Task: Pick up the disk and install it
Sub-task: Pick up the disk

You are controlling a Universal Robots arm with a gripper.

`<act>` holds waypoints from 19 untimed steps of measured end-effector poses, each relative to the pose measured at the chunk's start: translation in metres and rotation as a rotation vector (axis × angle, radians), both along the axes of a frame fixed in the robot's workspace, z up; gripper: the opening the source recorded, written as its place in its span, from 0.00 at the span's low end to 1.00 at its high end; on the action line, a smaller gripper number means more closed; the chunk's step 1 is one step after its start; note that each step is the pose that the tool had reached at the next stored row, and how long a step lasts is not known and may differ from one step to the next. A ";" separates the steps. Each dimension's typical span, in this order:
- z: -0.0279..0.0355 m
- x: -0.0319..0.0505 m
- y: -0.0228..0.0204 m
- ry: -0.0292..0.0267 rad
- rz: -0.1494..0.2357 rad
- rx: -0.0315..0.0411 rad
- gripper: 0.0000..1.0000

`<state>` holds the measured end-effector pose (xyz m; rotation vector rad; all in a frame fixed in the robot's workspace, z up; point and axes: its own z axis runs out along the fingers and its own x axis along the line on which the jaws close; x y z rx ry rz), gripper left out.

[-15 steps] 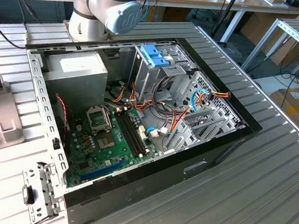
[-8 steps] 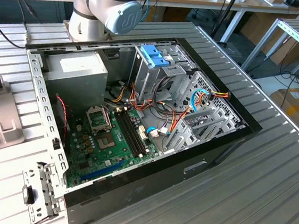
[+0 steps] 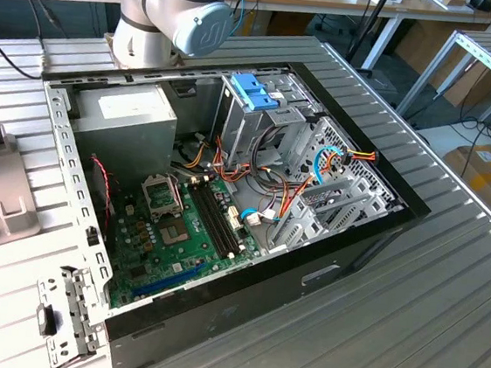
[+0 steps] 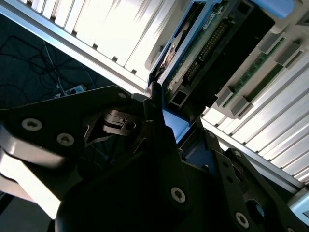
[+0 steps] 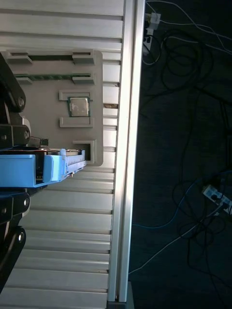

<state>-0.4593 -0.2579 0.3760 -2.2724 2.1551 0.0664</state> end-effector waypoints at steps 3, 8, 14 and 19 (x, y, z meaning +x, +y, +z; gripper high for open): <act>0.0012 0.0000 0.0000 0.0000 0.000 0.0001 0.37; 0.0036 0.0000 0.0000 0.0001 0.000 0.0003 0.37; 0.0069 0.0000 0.0000 0.0001 0.000 0.0004 0.37; 0.0095 0.0000 0.0000 0.0000 0.000 0.0005 0.37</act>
